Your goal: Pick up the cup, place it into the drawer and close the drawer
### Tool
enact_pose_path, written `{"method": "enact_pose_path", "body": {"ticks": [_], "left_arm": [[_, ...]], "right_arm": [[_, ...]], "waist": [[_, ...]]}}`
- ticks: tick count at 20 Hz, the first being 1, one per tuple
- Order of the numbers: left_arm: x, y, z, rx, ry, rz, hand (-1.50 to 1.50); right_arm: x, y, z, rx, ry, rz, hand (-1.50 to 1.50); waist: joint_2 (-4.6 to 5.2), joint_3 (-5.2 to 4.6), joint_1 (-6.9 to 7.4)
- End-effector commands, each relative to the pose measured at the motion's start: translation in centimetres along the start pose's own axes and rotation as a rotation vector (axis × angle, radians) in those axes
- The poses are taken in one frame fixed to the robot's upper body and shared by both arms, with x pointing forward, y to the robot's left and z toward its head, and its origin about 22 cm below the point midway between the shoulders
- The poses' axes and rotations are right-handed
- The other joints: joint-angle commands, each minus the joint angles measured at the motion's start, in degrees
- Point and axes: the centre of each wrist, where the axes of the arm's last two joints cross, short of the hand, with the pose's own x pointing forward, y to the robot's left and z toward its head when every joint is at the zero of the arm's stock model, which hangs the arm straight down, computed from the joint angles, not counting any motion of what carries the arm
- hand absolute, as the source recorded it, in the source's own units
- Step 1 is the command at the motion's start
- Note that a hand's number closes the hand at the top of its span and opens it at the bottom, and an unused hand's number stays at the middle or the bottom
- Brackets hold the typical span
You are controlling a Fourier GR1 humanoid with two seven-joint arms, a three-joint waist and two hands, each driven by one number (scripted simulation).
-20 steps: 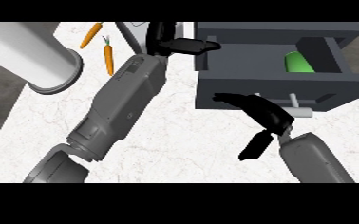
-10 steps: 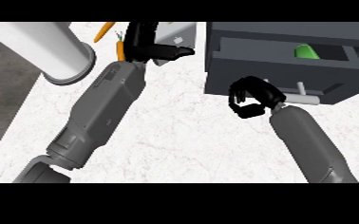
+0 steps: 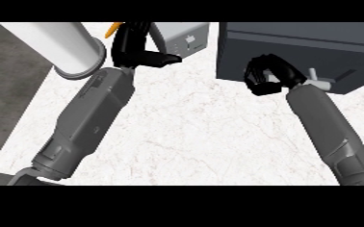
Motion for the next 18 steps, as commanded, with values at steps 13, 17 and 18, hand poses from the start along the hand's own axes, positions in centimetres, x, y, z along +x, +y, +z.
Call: {"method": "enact_pose_path", "body": {"ticks": [13, 17, 18], "left_arm": [[-0.4, 1.7, 1.9, -0.064, 0.02, 0.027, -1.5], [-0.4, 1.8, 2.0, -0.075, 0.038, 0.033, -1.5], [-0.1, 2.6, 2.0, -0.059, 0.03, 0.031, -1.5]], "right_arm": [[3.1, -11.1, 0.7, -0.203, -0.019, -0.034, 1.5], [2.9, -11.5, 1.2, -0.189, -0.019, -0.056, 1.5], [2.9, -11.3, 1.2, -0.196, -0.025, -0.057, 1.5]], "waist": [[1.16, -0.42, 4.22], [1.12, -0.37, 4.77], [1.46, -0.41, 4.58]]}}
